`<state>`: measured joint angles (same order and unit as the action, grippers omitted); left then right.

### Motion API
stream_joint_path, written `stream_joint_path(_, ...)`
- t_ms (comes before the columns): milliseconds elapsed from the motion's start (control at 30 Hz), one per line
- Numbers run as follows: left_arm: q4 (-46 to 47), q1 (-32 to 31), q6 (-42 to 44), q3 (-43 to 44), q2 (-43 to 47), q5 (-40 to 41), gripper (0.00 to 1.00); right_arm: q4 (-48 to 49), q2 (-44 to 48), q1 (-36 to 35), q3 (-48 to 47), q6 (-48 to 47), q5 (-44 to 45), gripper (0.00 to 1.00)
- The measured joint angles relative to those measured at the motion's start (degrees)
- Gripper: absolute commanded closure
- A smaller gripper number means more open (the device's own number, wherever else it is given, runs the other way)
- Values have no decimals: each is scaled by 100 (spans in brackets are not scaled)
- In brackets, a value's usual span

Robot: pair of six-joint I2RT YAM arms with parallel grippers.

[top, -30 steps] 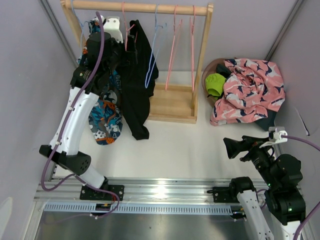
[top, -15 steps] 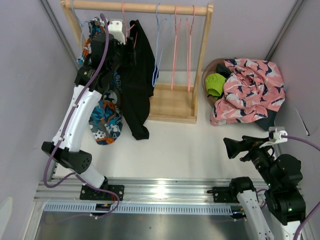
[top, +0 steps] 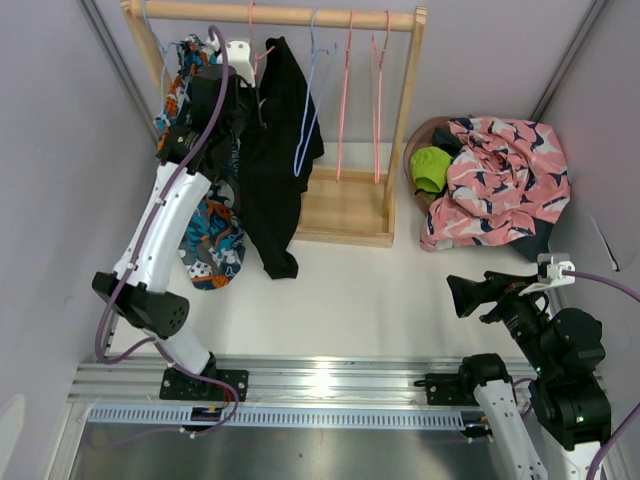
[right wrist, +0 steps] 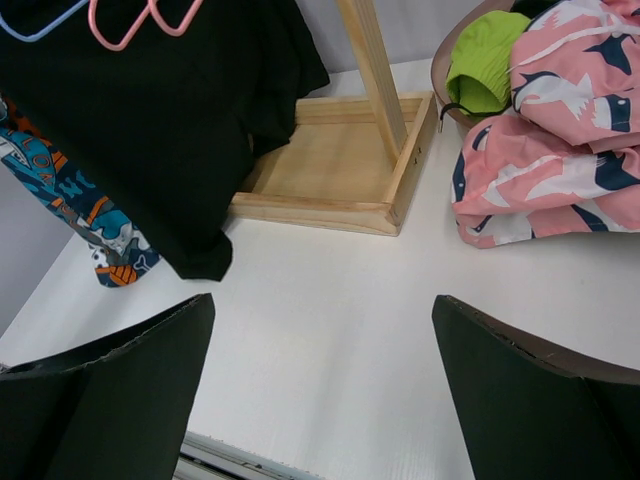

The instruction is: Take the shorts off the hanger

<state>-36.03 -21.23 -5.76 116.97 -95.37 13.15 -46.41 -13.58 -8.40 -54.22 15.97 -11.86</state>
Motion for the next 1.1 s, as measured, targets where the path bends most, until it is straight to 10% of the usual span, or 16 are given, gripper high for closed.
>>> stream_joint_path(633, -1224, 0, -44, 1204, 942, -177, 100, 4, -9, 42, 0, -2, -28, 0)
stream_joint_path(1100, -1598, 4, -323, -2559, 4835, -1189, 100, 1434, -1080, 299, -389, 319, -2638, 1)
